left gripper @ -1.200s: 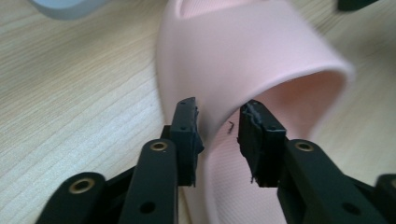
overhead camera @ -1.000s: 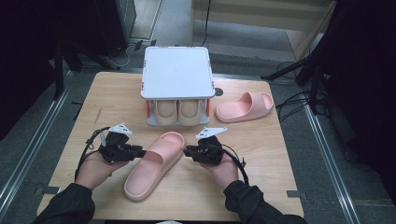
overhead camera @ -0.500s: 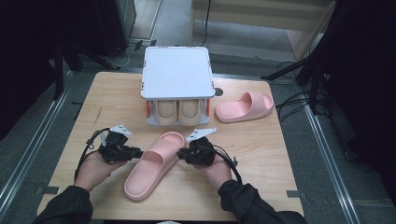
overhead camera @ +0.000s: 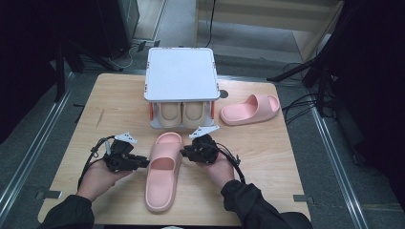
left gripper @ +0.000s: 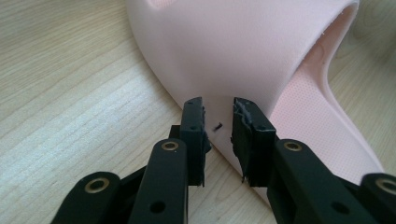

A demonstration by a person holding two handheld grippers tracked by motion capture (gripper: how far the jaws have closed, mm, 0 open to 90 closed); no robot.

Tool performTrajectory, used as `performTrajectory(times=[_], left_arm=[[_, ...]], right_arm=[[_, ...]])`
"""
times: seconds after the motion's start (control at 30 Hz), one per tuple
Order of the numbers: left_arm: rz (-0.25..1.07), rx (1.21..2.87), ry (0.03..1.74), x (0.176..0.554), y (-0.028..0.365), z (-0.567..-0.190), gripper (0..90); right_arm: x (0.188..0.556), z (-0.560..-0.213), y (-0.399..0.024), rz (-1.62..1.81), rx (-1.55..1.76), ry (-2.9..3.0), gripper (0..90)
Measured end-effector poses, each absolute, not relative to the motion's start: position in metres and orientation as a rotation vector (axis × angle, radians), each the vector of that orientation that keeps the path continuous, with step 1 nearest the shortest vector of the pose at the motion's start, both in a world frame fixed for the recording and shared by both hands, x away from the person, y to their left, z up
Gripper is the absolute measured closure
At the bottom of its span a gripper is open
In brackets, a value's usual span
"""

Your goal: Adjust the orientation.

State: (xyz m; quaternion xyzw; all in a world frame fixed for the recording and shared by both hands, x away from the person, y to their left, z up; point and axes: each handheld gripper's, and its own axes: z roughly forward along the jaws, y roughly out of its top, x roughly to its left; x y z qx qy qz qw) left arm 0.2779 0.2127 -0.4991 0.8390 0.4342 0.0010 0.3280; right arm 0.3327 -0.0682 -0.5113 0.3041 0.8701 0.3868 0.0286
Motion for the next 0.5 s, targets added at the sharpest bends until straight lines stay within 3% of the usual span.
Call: performTrajectory(times=[0.23,0.5], left_arm=[[0.035,2.13,1.18,0.281,0.224,-0.493,67.3],[0.066,2.112,1.191,0.285,0.232,-0.491,53.7]], right_arm=[[0.334,-0.509,-0.07,1.199,0.92,2.659,74.9],[0.328,-0.488,-0.084,1.255,0.891,2.612,72.7]])
